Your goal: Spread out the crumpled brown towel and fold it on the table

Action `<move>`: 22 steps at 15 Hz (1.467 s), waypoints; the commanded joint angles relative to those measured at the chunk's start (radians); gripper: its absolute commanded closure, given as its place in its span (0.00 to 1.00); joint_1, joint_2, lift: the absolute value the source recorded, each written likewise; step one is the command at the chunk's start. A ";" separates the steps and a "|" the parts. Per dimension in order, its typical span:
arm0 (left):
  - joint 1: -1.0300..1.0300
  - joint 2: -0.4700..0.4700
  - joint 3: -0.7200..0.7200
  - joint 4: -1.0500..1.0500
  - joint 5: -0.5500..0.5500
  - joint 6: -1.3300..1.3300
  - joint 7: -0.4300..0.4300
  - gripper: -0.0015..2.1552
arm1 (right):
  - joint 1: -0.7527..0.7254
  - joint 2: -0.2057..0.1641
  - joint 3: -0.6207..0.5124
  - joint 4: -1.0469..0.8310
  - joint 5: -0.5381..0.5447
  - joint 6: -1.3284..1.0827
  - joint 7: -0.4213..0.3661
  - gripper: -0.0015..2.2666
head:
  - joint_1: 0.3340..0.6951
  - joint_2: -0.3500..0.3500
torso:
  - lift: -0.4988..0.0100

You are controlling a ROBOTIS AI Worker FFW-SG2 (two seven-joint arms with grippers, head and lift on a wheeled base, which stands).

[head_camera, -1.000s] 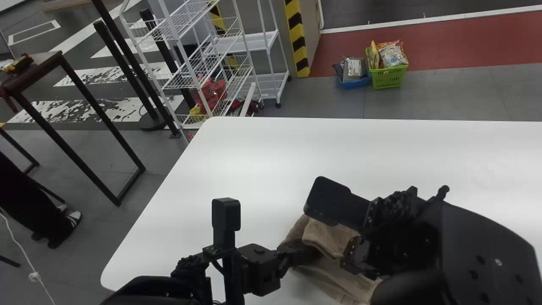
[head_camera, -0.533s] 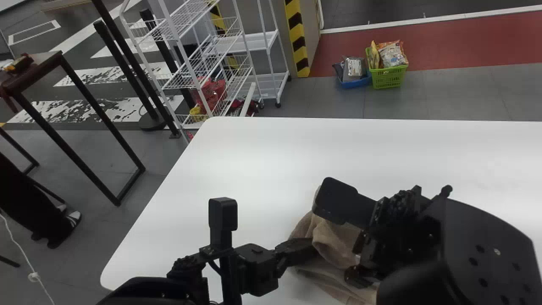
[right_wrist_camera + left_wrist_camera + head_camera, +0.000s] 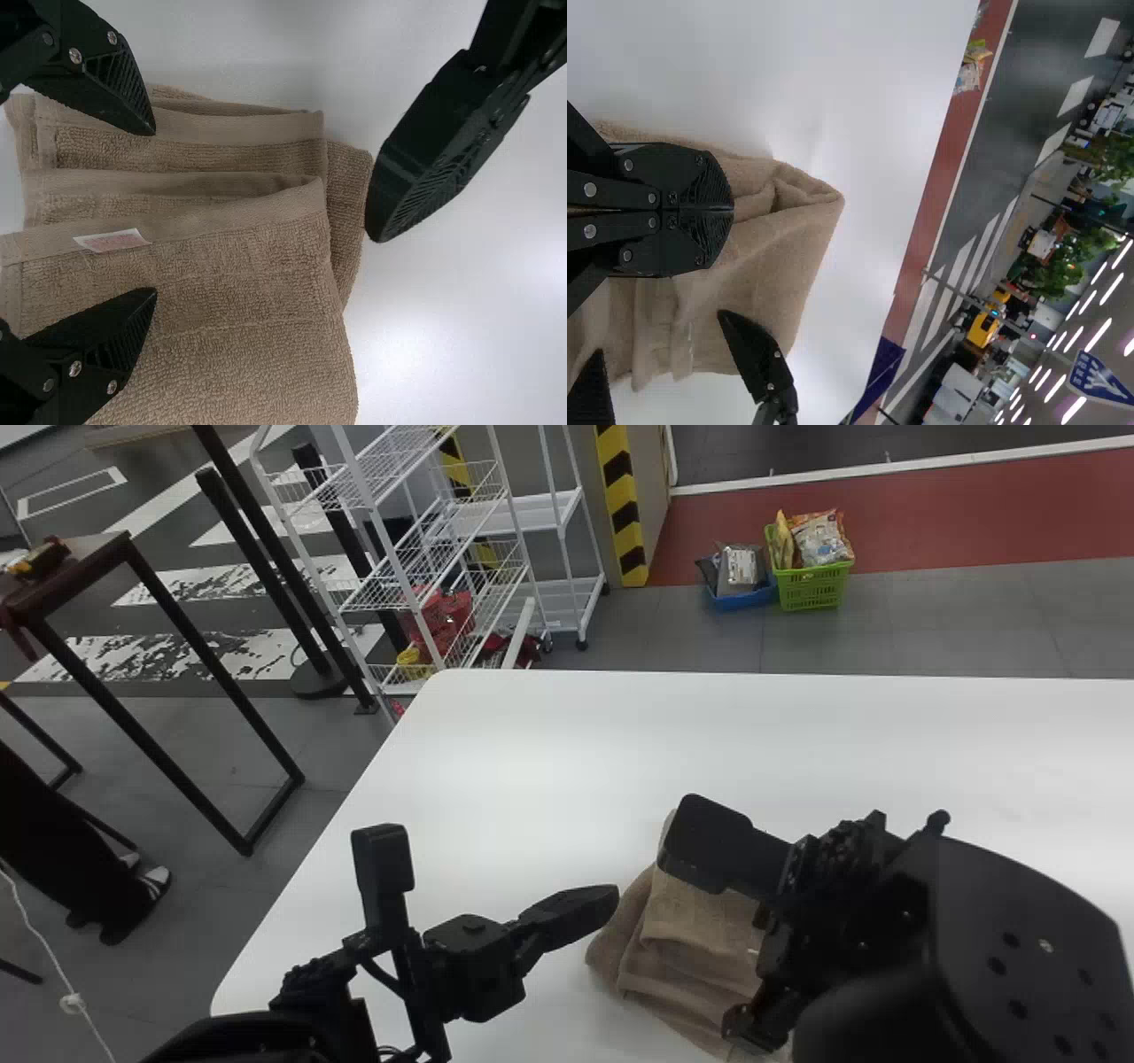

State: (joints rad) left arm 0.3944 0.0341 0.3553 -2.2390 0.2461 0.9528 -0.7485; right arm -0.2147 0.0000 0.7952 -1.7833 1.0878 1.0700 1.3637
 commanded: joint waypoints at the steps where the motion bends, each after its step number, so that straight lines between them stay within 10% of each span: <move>1: 0.015 0.000 -0.001 -0.017 0.038 0.010 -0.009 0.90 | 0.000 0.001 0.003 0.001 0.001 0.000 0.003 0.09 | 1.00 1.00 | 0.73; 16: -0.045 0.001 -0.177 0.098 -0.091 -0.088 0.029 0.90 | 0.023 0.001 -0.024 -0.050 0.000 0.009 0.003 0.09 | 1.00 0.92 | 0.73; 22: 0.015 0.003 -0.147 -0.065 0.024 -0.005 0.009 0.90 | 0.008 0.001 -0.025 -0.044 0.000 0.003 0.003 0.09 | 1.00 0.94 | 0.73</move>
State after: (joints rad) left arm 0.4056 0.0365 0.2142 -2.2864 0.2509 0.9233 -0.7379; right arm -0.2027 0.0000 0.7676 -1.8296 1.0890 1.0734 1.3637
